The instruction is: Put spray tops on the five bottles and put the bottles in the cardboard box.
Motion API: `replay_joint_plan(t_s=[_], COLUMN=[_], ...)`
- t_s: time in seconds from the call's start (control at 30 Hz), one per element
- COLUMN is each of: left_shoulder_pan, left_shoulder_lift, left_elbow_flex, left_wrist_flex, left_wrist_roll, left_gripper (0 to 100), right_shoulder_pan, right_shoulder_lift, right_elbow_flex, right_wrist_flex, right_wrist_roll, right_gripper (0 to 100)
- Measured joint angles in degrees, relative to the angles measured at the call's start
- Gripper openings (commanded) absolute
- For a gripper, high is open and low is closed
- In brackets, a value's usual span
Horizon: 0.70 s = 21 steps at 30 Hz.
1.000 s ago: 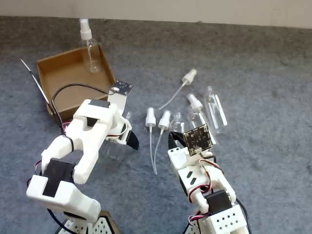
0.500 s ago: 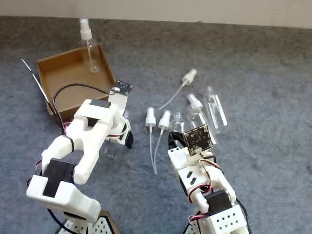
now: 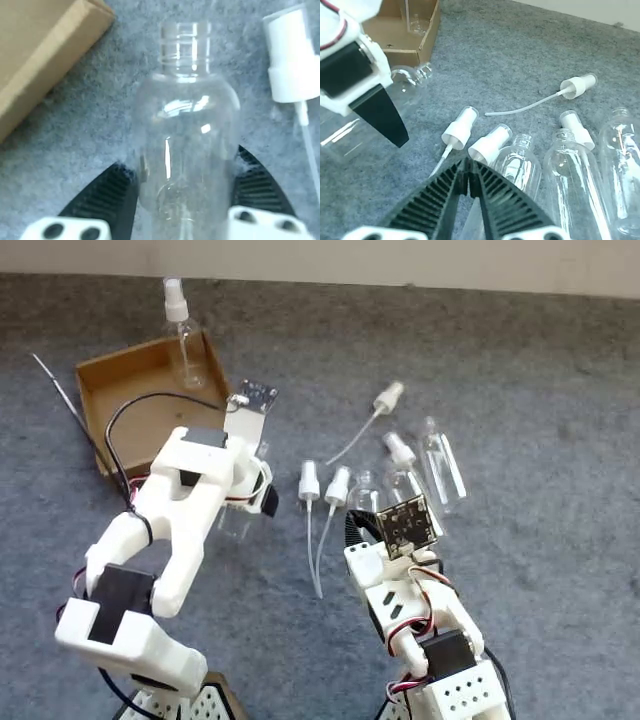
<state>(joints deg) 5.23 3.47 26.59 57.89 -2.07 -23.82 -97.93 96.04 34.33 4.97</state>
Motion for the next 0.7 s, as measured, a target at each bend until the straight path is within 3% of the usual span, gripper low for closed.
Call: replay_joint_plan(t_s=[0.47, 0.7], left_shoulder_pan=[0.0, 0.0], left_shoulder_lift=[-25.14, -39.38], left_elbow_flex=[-0.09, 8.97], left_wrist_flex=[9.58, 9.85], left_wrist_roll=[0.0, 0.0], left_gripper=[18, 18], right_shoulder_pan=[0.0, 0.0], right_shoulder_lift=[0.0, 0.0], right_elbow_flex=[0.0, 0.0], right_wrist_flex=[0.0, 0.0], right_wrist_roll=[0.0, 0.0], right_gripper=[0.4, 1.0])
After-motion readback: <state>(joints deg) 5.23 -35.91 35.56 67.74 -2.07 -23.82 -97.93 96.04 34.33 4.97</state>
